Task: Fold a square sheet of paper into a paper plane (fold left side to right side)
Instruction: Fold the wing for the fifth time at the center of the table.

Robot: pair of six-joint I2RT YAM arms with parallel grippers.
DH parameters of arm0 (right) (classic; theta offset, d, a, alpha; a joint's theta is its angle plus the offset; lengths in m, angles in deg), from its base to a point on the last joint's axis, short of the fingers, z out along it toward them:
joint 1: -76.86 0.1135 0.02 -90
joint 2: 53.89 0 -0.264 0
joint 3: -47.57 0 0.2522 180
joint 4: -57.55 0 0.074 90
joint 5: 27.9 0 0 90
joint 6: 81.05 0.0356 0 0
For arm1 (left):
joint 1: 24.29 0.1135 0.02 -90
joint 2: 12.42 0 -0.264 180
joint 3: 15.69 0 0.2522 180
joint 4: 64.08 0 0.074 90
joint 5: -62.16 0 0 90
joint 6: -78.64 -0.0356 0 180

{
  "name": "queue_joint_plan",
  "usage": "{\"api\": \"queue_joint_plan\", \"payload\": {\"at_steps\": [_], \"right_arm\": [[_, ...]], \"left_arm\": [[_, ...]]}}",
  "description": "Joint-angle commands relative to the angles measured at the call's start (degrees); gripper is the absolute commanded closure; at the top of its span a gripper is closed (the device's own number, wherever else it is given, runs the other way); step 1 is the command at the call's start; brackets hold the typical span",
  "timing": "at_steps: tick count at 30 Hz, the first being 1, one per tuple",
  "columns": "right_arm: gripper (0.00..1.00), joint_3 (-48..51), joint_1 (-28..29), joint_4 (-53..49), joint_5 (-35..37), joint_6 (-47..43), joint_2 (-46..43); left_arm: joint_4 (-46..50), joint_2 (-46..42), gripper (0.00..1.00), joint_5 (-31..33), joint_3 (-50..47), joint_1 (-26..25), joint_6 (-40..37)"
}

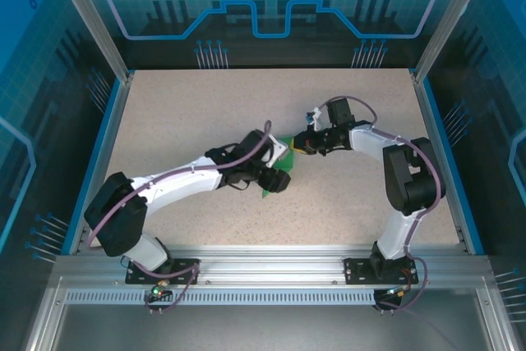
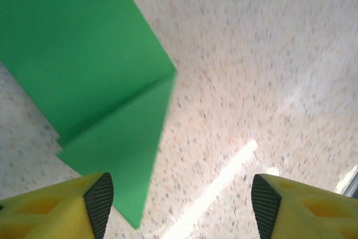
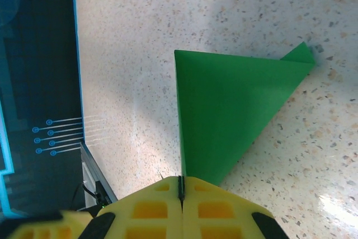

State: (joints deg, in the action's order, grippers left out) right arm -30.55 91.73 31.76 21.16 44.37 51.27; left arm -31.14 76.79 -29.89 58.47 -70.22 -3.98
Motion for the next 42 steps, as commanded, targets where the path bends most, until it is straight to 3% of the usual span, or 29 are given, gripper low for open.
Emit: {"api": "queue_joint_plan", "payload": {"at_steps": [1, 13, 21, 29, 36, 42], "right_arm": [[1.0, -2.7, 0.6, -5.9, 0.1, 2.1, 2.2], [1.0, -3.4, 1.1, -6.2, 0.3, 2.9, 4.0], [1.0, -3.4, 1.2, -6.2, 0.0, 2.6, 4.7], [1.0, -3.6, 1.2, -6.3, 0.1, 2.4, 5.4], [1.0, -3.9, 1.2, -7.4, 0.2, 1.4, 6.0], [1.0, -4.5, 1.2, -8.9, 1.0, 0.2, 6.2]], "left_arm": [[4.0, 2.3, 0.28, 9.4, 0.8, -3.5, -0.1], [6.9, 15.1, 0.25, 21.8, 8.4, -7.5, 4.6], [7.6, 17.9, 0.29, 22.8, 10.0, -7.8, 5.5], [8.3, 19.4, 0.43, 24.3, 10.3, -7.8, 5.6], [7.7, 19.6, 0.62, 23.7, 10.1, -7.9, 5.5], [7.4, 19.7, 0.73, 22.9, 10.1, -7.9, 5.5]]}}
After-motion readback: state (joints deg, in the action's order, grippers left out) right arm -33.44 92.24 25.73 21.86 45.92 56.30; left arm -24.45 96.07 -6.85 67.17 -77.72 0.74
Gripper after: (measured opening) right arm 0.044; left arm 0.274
